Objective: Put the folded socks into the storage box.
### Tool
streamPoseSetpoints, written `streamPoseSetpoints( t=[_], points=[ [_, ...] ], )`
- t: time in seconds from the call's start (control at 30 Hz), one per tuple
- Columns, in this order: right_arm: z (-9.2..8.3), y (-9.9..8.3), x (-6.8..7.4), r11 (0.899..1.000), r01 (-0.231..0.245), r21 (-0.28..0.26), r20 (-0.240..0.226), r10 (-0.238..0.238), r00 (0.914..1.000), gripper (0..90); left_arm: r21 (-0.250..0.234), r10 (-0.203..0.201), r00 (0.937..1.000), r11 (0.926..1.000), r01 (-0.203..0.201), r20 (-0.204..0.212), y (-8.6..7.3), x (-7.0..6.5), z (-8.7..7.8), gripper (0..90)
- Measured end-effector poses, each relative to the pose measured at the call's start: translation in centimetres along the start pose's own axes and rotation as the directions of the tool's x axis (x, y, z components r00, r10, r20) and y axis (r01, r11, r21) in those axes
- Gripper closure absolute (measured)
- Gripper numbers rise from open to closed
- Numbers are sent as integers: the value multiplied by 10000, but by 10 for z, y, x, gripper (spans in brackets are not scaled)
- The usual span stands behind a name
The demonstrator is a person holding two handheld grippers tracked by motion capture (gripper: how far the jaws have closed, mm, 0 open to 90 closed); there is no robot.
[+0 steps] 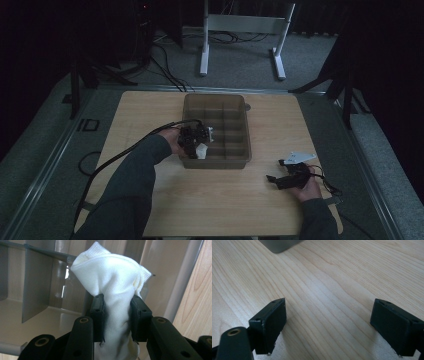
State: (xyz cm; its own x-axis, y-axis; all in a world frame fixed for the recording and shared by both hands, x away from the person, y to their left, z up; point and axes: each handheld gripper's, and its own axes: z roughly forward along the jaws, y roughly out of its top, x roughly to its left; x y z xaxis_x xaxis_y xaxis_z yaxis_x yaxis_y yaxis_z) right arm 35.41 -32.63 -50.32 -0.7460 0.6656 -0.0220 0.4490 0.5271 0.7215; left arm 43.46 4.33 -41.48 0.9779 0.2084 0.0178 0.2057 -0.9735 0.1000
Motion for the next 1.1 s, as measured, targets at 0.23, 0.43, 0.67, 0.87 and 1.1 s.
streamPoseSetpoints(
  t=[0.23, 0.43, 0.67, 0.87, 1.1],
  points=[
    [0, 0, 0, 10000, -2, 1, -2, 2, 10000, 130, 83, -35, 10000, 10000, 35, 50, 1, 1, 4, 685],
    [0, 0, 0, 10000, 0, 1, -1, 0, 10000, 130, 217, -29, 10000, 9998, 29, 14, 2, 0, 11, 683],
    [0, 0, 0, 10000, 0, -4, -3, 0, 10000, 130, 181, -1, 9999, 9998, 3, -121, 2, 0, 9, 635],
    [0, 0, 0, 10000, -3, 1, -2, 3, 10000, 130, 77, -50, 9997, 10000, 52, -239, -4, 0, 1, 568],
    [0, 0, 0, 10000, -1, 0, -2, 1, 10000, 130, -430, -147, 9996, 9990, 137, -234, -8, 1, -14, 550]
  ],
)
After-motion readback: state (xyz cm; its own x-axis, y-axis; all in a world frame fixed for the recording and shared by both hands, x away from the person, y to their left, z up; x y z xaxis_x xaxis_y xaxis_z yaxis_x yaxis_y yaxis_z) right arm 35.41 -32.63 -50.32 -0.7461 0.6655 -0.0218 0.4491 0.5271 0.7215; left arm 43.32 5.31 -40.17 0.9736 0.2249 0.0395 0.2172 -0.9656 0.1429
